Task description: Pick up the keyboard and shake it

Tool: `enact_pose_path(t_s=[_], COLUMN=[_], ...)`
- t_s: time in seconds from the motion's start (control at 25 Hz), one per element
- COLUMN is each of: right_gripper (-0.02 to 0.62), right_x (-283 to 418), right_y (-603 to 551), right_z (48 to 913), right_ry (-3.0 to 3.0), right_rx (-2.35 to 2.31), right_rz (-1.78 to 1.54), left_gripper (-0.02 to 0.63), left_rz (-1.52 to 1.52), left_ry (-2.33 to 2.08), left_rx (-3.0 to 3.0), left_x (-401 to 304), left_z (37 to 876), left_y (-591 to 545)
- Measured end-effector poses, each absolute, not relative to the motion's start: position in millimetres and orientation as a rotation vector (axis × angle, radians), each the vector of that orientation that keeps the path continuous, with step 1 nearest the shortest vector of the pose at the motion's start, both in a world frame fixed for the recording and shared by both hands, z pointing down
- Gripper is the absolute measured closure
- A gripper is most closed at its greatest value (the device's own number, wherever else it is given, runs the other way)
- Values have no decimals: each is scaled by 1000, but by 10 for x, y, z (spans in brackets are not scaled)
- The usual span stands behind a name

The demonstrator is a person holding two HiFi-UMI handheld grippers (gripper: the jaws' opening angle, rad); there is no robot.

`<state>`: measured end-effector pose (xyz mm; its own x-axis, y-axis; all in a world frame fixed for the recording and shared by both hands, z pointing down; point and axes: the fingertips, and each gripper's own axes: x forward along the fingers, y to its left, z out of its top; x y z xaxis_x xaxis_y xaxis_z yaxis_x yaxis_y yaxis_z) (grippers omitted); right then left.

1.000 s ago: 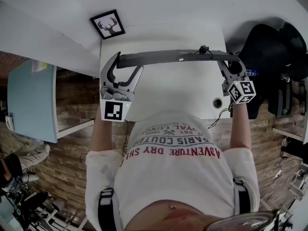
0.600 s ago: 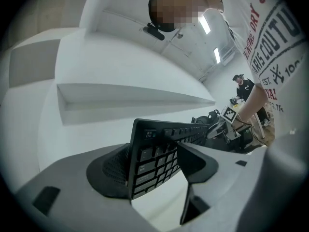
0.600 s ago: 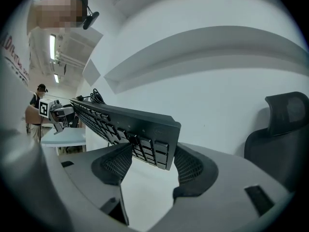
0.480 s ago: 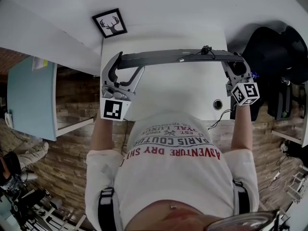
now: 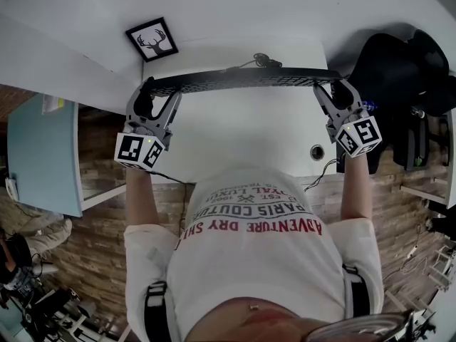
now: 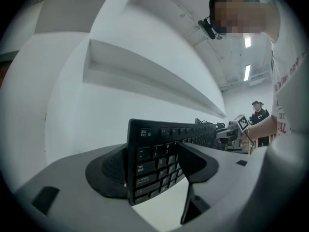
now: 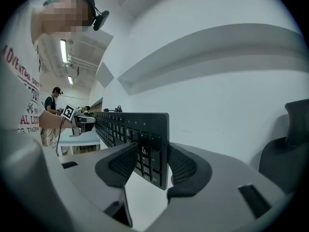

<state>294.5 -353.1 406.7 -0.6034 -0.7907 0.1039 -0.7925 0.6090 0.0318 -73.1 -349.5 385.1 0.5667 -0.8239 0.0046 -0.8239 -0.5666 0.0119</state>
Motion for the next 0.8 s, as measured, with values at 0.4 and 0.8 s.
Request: enact_pose_path(t_s=[0.4,0.8], right_gripper=[400,403], right_x=[2560,2310], right_y=[-3374,-3131], right_z=[3734,3517], right_ry=[-2658,-2520], right_rx=[1371,1397], right_rz=[-376,-790], left_gripper=[288,279], left_rz=[-109,-74], left_ry=[-1348,-1235], left_rx=[2724,2728], left_x=[-1079,-1222], left_z=[3954,4260], left_y=[-3691,-3697])
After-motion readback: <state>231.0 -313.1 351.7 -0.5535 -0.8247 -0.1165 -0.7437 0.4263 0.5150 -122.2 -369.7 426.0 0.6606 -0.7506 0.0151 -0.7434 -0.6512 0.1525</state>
